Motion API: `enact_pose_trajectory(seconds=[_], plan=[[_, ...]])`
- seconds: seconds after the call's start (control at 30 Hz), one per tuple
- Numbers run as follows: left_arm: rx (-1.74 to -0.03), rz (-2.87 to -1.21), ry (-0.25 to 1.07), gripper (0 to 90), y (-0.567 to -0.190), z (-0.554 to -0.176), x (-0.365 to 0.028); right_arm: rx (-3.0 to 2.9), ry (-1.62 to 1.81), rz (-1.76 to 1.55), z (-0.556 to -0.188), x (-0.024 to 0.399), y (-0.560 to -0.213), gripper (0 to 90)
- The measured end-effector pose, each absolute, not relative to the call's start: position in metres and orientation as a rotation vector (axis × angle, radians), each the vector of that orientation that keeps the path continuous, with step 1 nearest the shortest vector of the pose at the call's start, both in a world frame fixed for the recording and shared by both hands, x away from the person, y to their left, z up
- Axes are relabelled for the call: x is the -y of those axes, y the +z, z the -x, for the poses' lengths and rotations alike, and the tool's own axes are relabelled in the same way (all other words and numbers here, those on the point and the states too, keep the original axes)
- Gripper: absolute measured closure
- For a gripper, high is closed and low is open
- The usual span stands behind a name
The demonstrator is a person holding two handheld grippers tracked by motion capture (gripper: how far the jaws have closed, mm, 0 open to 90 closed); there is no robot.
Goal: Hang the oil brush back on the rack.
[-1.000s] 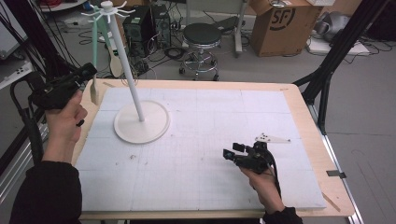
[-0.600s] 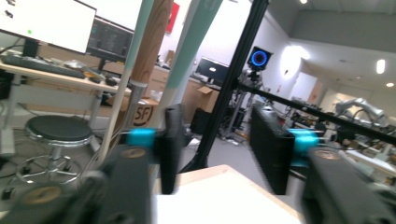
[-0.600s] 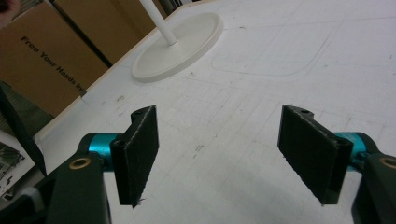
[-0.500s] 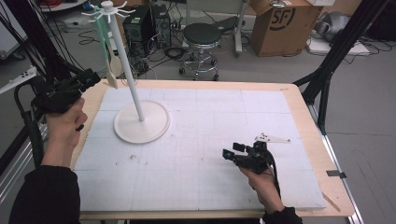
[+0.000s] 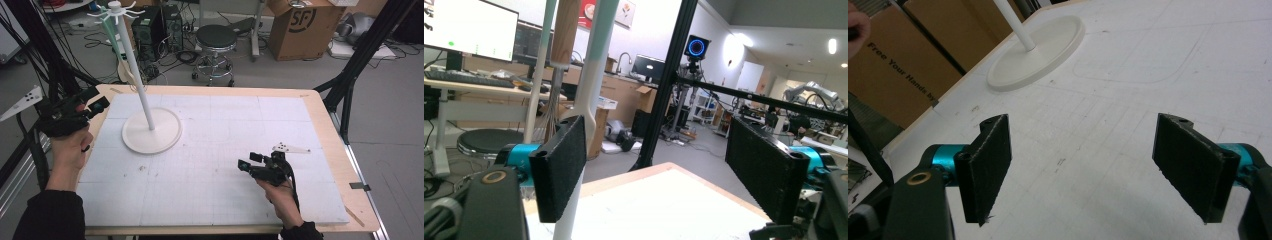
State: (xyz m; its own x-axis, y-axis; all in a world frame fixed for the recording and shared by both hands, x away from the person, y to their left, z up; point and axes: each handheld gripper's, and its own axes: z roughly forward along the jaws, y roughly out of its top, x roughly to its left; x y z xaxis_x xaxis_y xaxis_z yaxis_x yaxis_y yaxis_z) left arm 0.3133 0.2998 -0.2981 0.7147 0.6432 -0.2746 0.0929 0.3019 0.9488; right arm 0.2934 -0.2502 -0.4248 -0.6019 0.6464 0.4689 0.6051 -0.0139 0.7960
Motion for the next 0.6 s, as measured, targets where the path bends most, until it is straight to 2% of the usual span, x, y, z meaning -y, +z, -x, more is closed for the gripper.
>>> enact_pose_trajectory(seconds=[0.6], plan=[[-0.706, -1.308, 0.337, 21.3, -0.337, -0.299, -0.268, -2.158, 1.732, -1.376, -0.290, 0.250, -0.422, 23.0]])
